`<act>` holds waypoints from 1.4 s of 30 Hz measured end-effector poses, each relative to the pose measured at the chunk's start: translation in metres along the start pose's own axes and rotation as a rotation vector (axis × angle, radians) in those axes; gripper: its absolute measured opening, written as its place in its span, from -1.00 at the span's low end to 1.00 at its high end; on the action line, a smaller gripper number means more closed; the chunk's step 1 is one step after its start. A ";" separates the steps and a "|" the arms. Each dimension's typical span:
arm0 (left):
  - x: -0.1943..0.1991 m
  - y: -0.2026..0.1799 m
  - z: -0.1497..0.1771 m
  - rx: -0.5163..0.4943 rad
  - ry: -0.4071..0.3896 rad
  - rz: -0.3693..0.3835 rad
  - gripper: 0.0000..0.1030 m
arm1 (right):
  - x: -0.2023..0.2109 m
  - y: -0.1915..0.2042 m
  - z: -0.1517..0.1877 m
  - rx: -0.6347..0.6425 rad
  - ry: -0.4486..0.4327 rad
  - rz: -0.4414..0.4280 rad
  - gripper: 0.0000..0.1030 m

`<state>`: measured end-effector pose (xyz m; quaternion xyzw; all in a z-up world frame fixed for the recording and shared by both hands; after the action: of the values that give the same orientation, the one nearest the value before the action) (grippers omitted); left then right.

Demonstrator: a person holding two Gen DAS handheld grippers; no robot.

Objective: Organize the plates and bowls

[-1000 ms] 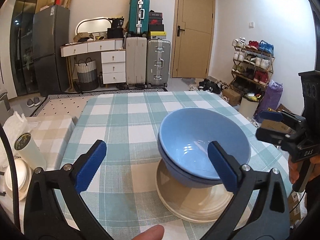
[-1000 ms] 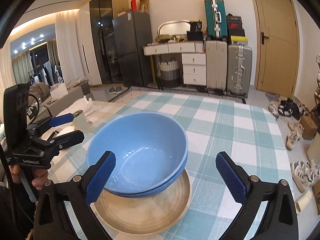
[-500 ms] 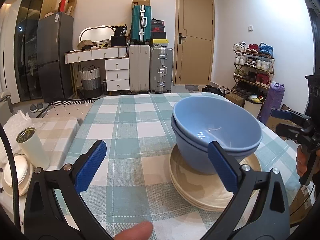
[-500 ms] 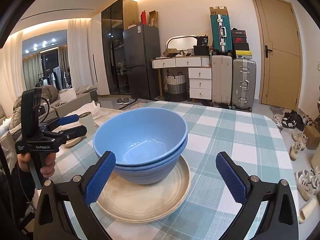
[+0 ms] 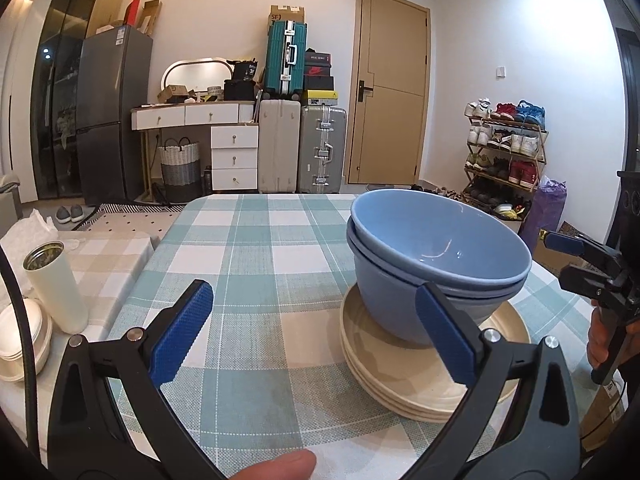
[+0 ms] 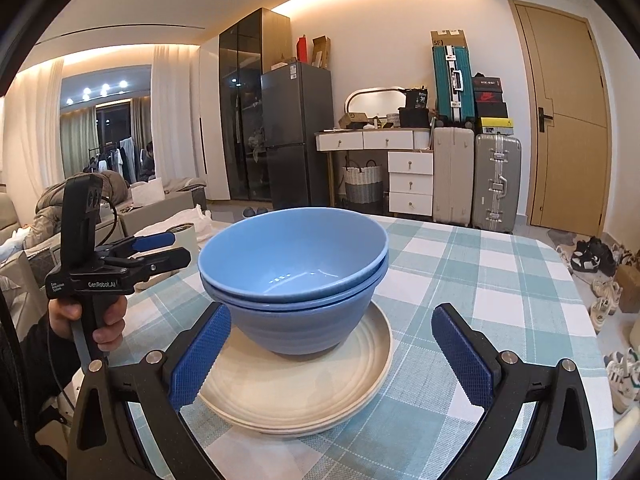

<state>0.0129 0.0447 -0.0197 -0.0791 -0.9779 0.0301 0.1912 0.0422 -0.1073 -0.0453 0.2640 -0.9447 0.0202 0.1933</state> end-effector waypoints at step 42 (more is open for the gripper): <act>-0.012 -0.006 0.008 -0.044 -0.030 -0.004 0.95 | 0.005 0.001 0.021 0.024 -0.044 -0.003 0.98</act>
<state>0.0195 0.0370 -0.0313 -0.0806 -0.9812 0.0094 0.1748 0.0309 -0.1118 -0.0627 0.2682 -0.9480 0.0256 0.1695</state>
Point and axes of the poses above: each gripper's, at about its wrist camera, not at the fingertips, and x roughly against the way its jaws point, y to its left, z to its underside, the point moved 3 cm from there along -x, roughly the way its jaws point, and after that the axes turned 3 degrees about z, right-handed, at the moved point
